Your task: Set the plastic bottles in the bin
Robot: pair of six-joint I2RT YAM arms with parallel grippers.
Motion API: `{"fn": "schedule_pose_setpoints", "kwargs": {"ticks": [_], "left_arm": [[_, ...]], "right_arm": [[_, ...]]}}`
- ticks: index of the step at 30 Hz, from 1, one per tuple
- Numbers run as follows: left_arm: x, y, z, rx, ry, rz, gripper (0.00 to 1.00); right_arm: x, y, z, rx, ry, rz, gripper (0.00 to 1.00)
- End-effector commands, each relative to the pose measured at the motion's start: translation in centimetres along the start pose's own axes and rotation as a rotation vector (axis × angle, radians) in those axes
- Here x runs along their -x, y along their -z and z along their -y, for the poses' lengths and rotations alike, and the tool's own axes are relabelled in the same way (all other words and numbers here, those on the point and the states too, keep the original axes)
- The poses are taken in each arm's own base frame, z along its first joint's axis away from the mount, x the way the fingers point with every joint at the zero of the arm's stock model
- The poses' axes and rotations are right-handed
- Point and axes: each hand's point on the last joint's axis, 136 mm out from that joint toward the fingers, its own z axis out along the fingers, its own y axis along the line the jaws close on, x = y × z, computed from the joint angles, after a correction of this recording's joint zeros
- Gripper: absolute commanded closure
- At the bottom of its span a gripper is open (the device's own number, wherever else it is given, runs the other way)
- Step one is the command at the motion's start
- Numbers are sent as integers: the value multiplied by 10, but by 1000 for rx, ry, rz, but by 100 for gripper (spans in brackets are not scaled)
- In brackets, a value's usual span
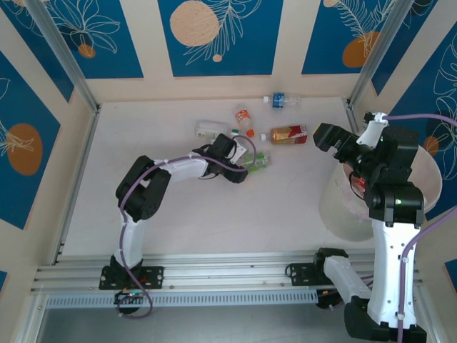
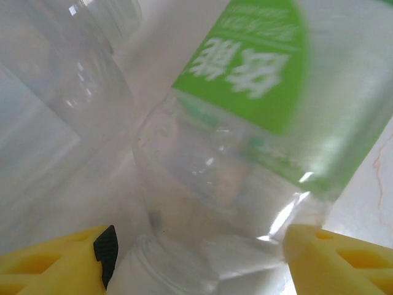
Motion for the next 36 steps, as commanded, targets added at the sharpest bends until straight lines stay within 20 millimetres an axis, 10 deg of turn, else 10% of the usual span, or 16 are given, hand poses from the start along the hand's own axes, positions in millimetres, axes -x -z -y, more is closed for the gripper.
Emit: {"fn": "schedule_pose_setpoints", "kwargs": {"ticks": [1,21,36], "left_arm": [[-6,-9,11,-56,-60,8,29],[8,18,36,-116,-56,109,100],[94,141,97,-439,26,485,100]], "right_arm": [[2,0,-6,24,7,4,0],[-11,-25,-10,48,37,-64,1],[-23,-47,-22,117,-22,-132,0]]}}
